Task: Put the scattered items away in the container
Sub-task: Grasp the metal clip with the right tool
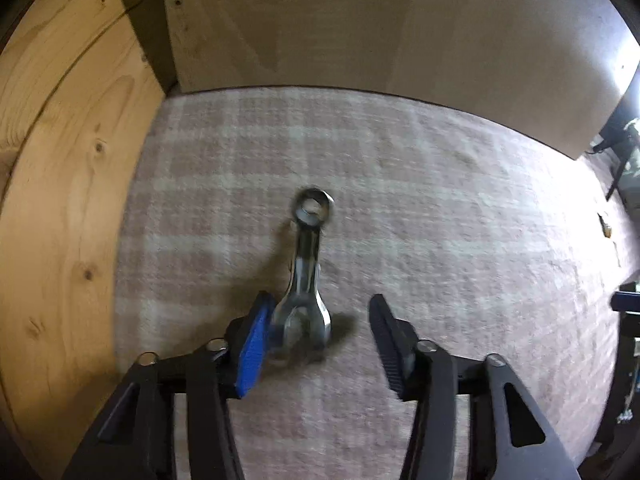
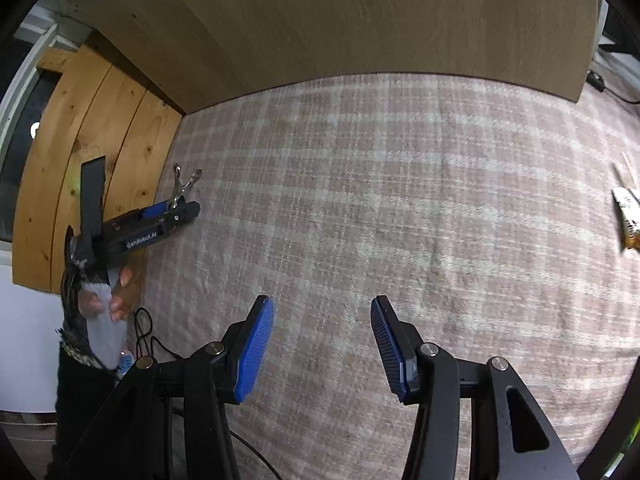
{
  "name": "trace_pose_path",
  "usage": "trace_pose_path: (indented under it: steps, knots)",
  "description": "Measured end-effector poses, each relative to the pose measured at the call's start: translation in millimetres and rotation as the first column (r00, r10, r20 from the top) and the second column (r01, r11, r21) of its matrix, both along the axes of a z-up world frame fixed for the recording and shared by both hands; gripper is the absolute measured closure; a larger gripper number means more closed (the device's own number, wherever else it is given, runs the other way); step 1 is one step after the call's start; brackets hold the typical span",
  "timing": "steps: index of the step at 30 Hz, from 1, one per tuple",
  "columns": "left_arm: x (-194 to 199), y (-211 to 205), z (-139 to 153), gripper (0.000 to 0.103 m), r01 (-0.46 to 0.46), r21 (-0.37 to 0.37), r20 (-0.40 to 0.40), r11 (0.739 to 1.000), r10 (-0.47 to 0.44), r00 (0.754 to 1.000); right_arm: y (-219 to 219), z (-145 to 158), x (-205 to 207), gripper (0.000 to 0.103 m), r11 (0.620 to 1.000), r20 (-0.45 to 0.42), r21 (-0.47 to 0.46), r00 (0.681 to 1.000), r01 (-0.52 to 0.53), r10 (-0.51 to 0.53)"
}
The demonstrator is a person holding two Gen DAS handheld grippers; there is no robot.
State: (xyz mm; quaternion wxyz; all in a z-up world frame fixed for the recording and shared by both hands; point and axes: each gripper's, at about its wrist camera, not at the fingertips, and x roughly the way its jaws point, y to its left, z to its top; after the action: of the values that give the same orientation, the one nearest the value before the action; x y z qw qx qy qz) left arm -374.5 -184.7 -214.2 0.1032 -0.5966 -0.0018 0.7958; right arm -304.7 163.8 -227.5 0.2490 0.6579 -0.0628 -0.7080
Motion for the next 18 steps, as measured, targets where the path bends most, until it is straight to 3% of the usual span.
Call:
trace_pose_path:
  steps: [6, 10, 18]
  knots:
    - [18.5, 28.8, -0.7, 0.058, 0.009, -0.016, -0.031, 1.000, -0.009, 0.999, -14.6, -10.2, -6.7, 0.056, 1.000, 0.021, -0.019, 1.000, -0.005, 0.006]
    - [31.3, 36.2, 3.8, 0.058, -0.014, 0.036, -0.042, 0.999, 0.015, 0.999, -33.9, -8.1, -17.4, 0.056, 0.999, 0.003, -0.045, 1.000, -0.027, 0.027]
    - [63.5, 49.3, 9.2, 0.058, -0.048, 0.073, -0.095, 0.996, 0.055, 0.994, -109.6, -16.7, -44.8, 0.056, 0.981, 0.034, -0.144, 0.990, -0.131, 0.137]
